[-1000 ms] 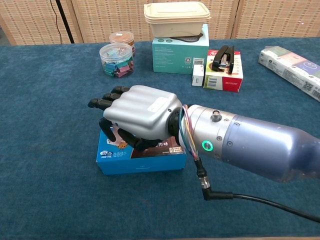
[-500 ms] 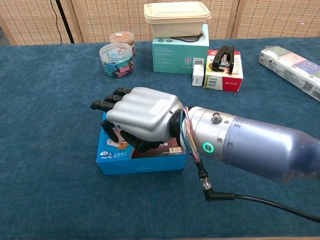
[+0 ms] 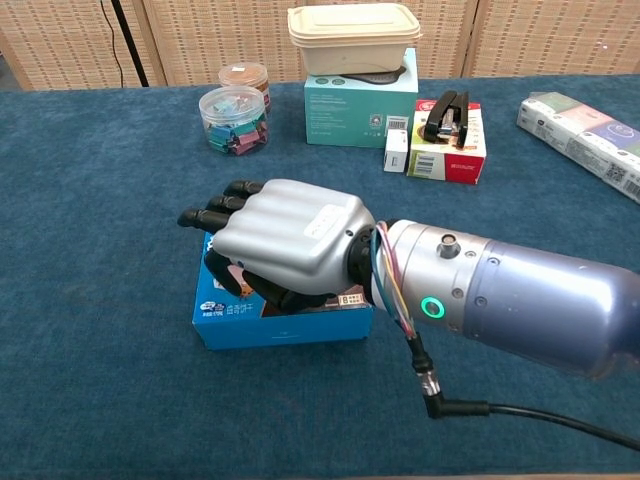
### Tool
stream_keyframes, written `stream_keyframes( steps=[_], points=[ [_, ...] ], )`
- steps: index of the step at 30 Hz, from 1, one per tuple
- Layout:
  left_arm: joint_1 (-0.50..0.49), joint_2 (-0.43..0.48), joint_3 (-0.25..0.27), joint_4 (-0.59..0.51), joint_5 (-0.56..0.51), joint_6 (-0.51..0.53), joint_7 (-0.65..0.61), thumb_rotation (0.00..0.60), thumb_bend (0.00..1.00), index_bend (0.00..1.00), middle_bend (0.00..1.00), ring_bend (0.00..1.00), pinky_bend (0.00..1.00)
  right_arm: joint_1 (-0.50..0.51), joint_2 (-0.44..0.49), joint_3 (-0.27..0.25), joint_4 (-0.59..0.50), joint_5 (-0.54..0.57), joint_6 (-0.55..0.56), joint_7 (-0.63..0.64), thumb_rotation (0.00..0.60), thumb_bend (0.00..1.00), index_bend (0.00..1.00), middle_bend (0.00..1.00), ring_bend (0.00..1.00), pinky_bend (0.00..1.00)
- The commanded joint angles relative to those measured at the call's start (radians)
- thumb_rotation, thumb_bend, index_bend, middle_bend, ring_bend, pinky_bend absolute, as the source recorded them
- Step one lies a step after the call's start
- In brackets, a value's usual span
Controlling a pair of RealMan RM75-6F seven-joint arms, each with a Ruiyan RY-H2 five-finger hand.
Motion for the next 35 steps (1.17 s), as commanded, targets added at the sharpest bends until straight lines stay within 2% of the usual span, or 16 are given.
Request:
stream_keyframes(
  steps=[1,4,6,7,9,11,13,14,20,25,31,35],
  points=[
    [0.001,0.000,0.000,0.001,-0.001,0.001,-0.002,0.600,0.33,0.00,0.00,0.00,0.00,-0.002,0.013,0.008,-0.016,-0.005,0.009,0.008,0.600,0.84,0.39,0.00,0.00,0.00],
    [0.000,0.002,-0.001,0.001,-0.002,-0.001,-0.011,0.600,0.32,0.00,0.00,0.00,0.00,-0.006,0.045,0.020,-0.055,-0.021,0.023,0.027,0.600,0.84,0.34,0.00,0.00,0.00],
    [-0.002,0.005,-0.001,0.001,-0.002,-0.004,-0.016,0.600,0.32,0.00,0.00,0.00,0.00,-0.011,0.085,0.030,-0.094,-0.043,0.042,0.045,0.600,0.82,0.27,0.00,0.00,0.00],
    [-0.001,0.006,0.000,0.001,-0.002,-0.004,-0.017,0.600,0.32,0.00,0.00,0.00,0.00,-0.015,0.105,0.032,-0.111,-0.056,0.053,0.053,0.600,0.78,0.22,0.00,0.00,0.00],
    [0.000,0.006,0.001,0.001,0.001,-0.003,-0.016,0.600,0.32,0.00,0.00,0.00,0.00,-0.028,0.153,0.037,-0.146,-0.084,0.081,0.072,0.600,0.58,0.11,0.00,0.00,0.00],
    [0.002,0.003,0.003,0.002,0.001,0.000,-0.009,0.600,0.31,0.00,0.00,0.00,0.00,-0.047,0.195,0.040,-0.172,-0.104,0.117,0.082,0.600,0.31,0.04,0.00,0.00,0.00],
    [0.004,-0.002,0.004,0.004,-0.002,-0.001,0.010,0.600,0.30,0.00,0.00,0.00,0.00,-0.077,0.244,0.042,-0.197,-0.118,0.165,0.088,0.600,0.10,0.01,0.00,0.00,0.00],
    [0.004,-0.005,0.004,0.003,-0.006,-0.001,0.022,0.600,0.29,0.00,0.00,0.00,0.00,-0.093,0.268,0.040,-0.211,-0.119,0.183,0.094,0.600,0.03,0.00,0.00,0.00,0.00],
    [0.020,-0.034,-0.003,-0.002,-0.025,0.029,0.089,0.600,0.26,0.00,0.00,0.00,0.00,-0.205,0.431,0.007,-0.256,-0.109,0.275,0.181,0.600,0.00,0.00,0.00,0.00,0.00],
    [0.039,-0.061,0.009,0.011,-0.029,0.042,0.107,0.600,0.24,0.00,0.00,0.00,0.00,-0.304,0.536,-0.041,-0.225,-0.126,0.346,0.314,0.600,0.00,0.00,0.00,0.00,0.00],
    [0.062,-0.088,0.019,0.040,-0.021,0.070,0.104,0.600,0.12,0.00,0.00,0.00,0.00,-0.451,0.599,-0.107,-0.153,-0.135,0.463,0.470,0.600,0.00,0.00,0.00,0.00,0.00],
    [0.076,-0.099,0.025,0.056,-0.004,0.095,0.108,0.600,0.10,0.00,0.00,0.00,0.00,-0.542,0.594,-0.138,-0.078,-0.137,0.530,0.574,0.600,0.00,0.00,0.00,0.00,0.00]
  ],
)
